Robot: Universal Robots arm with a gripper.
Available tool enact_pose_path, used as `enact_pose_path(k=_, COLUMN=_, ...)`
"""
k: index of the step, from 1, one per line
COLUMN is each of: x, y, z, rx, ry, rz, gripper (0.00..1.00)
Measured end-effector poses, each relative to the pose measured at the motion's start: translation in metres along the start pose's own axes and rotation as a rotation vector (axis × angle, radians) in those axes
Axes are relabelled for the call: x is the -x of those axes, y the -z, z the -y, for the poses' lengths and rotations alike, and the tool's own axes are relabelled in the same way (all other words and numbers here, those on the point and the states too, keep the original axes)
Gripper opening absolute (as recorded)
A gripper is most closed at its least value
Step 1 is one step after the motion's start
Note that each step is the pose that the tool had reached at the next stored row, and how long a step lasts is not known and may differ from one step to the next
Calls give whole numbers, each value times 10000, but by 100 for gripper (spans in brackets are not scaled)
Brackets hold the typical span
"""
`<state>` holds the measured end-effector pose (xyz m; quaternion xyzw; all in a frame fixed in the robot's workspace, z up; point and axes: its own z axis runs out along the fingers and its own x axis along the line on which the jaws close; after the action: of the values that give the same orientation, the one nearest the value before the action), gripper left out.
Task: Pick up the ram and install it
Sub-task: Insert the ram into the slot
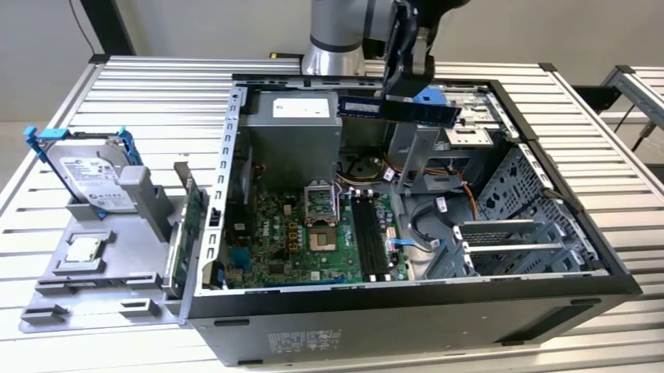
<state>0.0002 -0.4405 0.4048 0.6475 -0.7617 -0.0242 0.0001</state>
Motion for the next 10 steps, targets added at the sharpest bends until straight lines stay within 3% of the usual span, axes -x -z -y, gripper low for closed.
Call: enact_pose_path(k=10, x=0, y=0, z=0, rx=-27, ry=-1203, rz=32, gripper=0)
